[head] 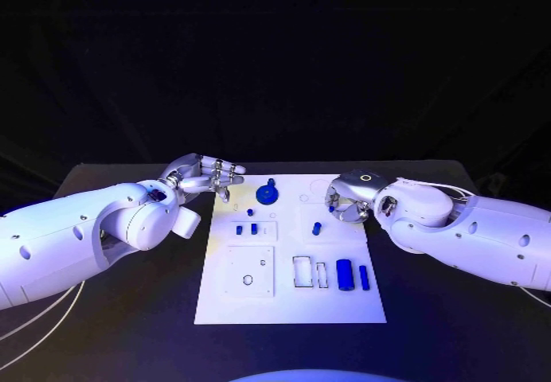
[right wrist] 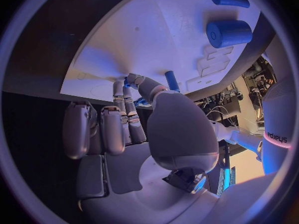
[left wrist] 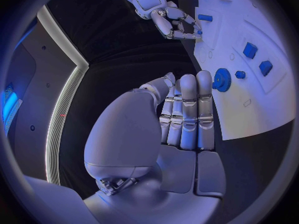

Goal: Assemble the parts on the task board

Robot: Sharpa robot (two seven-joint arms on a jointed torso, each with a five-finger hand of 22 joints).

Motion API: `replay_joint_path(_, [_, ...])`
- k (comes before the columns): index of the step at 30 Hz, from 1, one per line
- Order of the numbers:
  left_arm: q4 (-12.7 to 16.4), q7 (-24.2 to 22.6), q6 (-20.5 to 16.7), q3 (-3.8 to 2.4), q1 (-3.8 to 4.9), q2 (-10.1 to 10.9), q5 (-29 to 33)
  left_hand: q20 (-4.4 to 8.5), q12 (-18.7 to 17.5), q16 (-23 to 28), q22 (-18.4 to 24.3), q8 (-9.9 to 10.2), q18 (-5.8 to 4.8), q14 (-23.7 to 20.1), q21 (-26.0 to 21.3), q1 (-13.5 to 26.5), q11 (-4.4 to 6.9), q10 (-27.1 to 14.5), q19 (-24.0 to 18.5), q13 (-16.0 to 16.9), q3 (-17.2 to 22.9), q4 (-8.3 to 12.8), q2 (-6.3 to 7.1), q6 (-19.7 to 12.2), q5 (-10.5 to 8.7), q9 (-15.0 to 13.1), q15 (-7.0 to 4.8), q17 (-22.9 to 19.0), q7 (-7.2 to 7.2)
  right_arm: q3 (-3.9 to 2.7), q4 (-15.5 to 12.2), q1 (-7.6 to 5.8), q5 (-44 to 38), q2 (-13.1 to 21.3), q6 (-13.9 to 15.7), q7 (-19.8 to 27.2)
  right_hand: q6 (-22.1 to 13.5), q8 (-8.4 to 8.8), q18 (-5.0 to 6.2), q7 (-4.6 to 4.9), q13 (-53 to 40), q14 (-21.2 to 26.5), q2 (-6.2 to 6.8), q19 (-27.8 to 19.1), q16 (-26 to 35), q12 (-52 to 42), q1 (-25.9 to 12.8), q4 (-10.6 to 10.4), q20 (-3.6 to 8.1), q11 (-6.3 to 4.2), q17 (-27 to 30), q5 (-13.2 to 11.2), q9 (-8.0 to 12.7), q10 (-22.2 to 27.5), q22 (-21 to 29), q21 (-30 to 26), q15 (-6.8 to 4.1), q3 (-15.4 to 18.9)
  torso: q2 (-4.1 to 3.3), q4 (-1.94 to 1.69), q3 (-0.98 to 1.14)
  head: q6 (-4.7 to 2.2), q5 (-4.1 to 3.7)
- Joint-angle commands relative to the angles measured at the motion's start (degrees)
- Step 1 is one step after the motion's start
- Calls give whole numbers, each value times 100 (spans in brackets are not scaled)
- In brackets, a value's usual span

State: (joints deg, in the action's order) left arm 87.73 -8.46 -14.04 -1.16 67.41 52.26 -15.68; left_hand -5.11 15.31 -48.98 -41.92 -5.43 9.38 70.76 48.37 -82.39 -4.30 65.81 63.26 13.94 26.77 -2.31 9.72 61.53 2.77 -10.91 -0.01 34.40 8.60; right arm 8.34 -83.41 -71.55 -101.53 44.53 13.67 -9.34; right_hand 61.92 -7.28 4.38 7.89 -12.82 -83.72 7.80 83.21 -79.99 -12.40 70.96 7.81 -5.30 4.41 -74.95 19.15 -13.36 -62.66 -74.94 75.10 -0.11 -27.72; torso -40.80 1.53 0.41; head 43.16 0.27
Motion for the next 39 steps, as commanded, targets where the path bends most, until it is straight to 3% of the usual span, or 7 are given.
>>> replay_joint_path(1, [26,-80,18,-5,1,-2,67,-8,12,37,10,11,104,-16,-24,67,-25,-16,-14,8,-28,-3,-5,-28,18,6,11,-9,30,0,58,21,-80,-31,-107,-35,26,39,-54,0,8,-326,-14,42,-34,30,64,0,13,4,-47,-28,8,-39,-125,19,3,-36,1,2,1,5,6])
replay_joint_path(15, [33,-42,66,-5,2,-7,67,-20,-1,54,98,32,113,-29,-117,73,-50,-68,-29,7,-61,5,-15,-81,18,23,30,-22,57,0,212,80,14,-155,-196,6,219,11,-81,-39,71,-337,-72,90,-72,-52,169,11,40,-60,-106,-128,-14,-266,-249,139,-55,-169,3,2,2,41,1])
replay_joint_path(28, [22,-15,103,-5,2,-5,67,-29,-6,66,146,45,119,-46,-173,42,-64,-106,-34,8,-68,30,-33,-117,19,35,40,-32,73,0,154,117,118,-146,-294,37,342,-25,-102,-77,81,-351,-91,130,-115,-93,200,13,62,-102,-170,-183,-41,-384,-340,231,-87,-183,5,0,2,54,11])
replay_joint_path(39, [1,18,136,-5,2,-6,67,-39,-11,80,165,60,117,-72,-203,34,-83,-146,-34,9,-82,43,-39,-154,19,47,55,-41,92,0,148,119,225,-102,-99,49,505,-85,-134,-146,86,-350,-162,189,-118,-121,174,-54,97,-172,-179,-304,-97,-548,-469,363,-156,-131,6,6,5,53,14])
